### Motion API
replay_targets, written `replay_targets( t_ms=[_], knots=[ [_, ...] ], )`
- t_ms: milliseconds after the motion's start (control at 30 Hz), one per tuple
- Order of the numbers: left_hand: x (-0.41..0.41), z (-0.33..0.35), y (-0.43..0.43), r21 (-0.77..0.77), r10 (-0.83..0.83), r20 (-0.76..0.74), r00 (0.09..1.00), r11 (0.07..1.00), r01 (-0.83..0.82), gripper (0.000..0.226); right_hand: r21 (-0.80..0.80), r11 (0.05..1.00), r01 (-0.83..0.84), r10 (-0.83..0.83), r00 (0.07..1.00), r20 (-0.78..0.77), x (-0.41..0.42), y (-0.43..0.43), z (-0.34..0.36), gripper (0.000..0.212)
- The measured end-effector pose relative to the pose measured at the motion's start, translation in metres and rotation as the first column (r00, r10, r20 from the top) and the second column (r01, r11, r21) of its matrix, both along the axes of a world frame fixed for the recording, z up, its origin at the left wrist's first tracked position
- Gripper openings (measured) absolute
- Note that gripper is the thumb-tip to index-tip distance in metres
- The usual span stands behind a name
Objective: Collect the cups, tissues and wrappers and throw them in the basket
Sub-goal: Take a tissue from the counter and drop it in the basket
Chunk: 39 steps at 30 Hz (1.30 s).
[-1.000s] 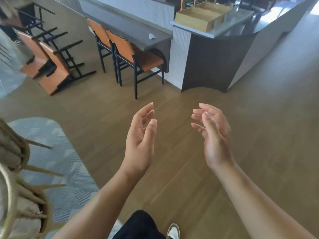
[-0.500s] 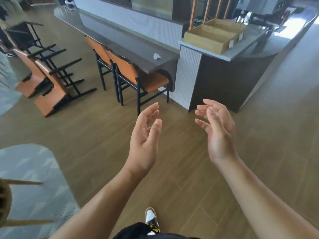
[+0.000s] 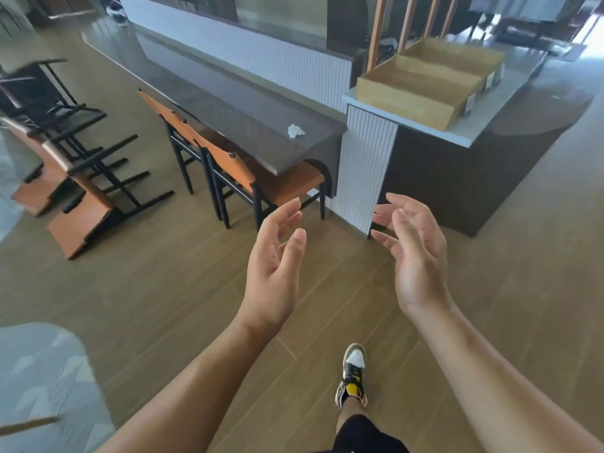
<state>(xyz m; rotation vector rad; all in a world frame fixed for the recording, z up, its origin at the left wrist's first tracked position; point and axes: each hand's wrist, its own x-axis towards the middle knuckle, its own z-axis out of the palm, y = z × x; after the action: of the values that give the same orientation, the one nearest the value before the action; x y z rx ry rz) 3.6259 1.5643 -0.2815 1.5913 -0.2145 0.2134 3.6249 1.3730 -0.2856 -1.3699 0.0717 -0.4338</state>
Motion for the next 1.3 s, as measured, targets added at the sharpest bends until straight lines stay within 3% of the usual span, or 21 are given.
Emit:
replay_targets(
  t_ms=[200, 367, 567, 967, 1133, 1300],
  knots=[
    [0.136, 0.000, -0.047, -0.008, 0.058, 0.000, 0.998, 0.998, -0.058, 0.052, -0.039, 0.996, -0.078, 0.077, 0.997, -0.021, 0.146, -0.048, 0.002, 0.025],
    [0.227, 0.005, -0.074, -0.023, 0.109, -0.004, 0.994, 0.994, -0.109, 0.052, -0.040, 0.991, -0.130, 0.129, 0.991, -0.026, 0.249, -0.073, 0.015, 0.037],
    [0.316, -0.001, -0.080, -0.026, 0.151, -0.036, 0.988, 0.988, -0.152, 0.042, -0.049, 0.984, -0.169, 0.167, 0.985, -0.040, 0.344, -0.080, 0.010, 0.025],
    [0.531, -0.028, -0.038, 0.008, 0.140, -0.067, 0.988, 0.990, -0.140, 0.043, -0.092, 0.986, -0.136, 0.128, 0.988, -0.091, 0.544, -0.038, -0.011, 0.034],
    [0.612, -0.039, -0.015, 0.028, 0.111, -0.085, 0.990, 0.994, -0.109, 0.043, -0.124, 0.984, -0.132, 0.113, 0.983, -0.148, 0.616, -0.006, -0.026, 0.024],
    [0.671, -0.052, -0.005, -0.002, 0.111, -0.121, 0.986, 0.994, -0.112, 0.051, -0.136, 0.983, -0.121, 0.092, 0.976, -0.199, 0.675, 0.010, -0.044, 0.027]
  ],
)
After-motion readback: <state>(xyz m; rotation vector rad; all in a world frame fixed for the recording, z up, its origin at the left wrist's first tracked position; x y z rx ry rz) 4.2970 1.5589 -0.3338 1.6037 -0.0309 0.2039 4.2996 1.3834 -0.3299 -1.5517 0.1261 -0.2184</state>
